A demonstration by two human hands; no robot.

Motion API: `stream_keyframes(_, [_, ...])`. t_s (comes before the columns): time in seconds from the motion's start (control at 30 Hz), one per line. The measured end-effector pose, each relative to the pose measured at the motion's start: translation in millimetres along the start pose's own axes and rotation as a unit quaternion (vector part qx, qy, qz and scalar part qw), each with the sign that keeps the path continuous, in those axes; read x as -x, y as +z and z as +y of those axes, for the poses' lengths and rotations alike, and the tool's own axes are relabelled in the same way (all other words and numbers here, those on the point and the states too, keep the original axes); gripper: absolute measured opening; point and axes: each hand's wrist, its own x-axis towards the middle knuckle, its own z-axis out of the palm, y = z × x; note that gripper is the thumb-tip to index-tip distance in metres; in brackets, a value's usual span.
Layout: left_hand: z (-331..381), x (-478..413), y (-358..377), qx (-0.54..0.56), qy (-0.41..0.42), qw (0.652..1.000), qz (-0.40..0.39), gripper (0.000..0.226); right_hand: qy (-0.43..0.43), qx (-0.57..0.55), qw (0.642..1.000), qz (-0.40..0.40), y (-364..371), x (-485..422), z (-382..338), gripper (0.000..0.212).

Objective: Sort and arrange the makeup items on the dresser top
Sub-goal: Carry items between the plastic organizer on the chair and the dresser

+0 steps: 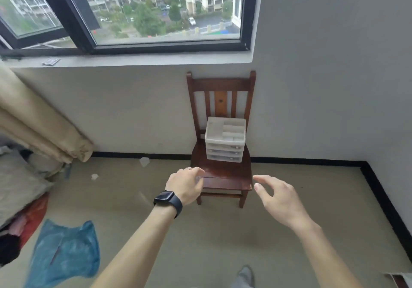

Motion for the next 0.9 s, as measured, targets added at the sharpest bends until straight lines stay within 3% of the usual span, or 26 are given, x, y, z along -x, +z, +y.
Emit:
stream_keyframes(0.27, [-20,-105,30,0.035,-0.054,0.996,-0.069,0.034,0.053,-0.022,0.995,-0.076,36,-135,14,0.028])
stream_keyframes(0.43, [-49,-186,58,0.037,-0.024,0.994,-0.103,0.040,0.159,-0.153,0.971,-0.087,87,-209,17,0.019])
stream_keyframes(0.5, [-60,-218,64,0.020,0.001,0.993,-0.119,0.046,0.238,-0.245,0.937,-0.073,109,-237,17,0.018])
stream_keyframes(0.63, [-84,-283,78,-0.035,0.043,0.988,-0.146,0.055,0.376,-0.423,0.823,-0.046,152,-289,28,0.023])
stream_keyframes(0.9, [-117,-388,131,-0.094,0.111,0.982,-0.116,0.064,0.470,-0.593,0.653,0.044,222,-386,72,0.038])
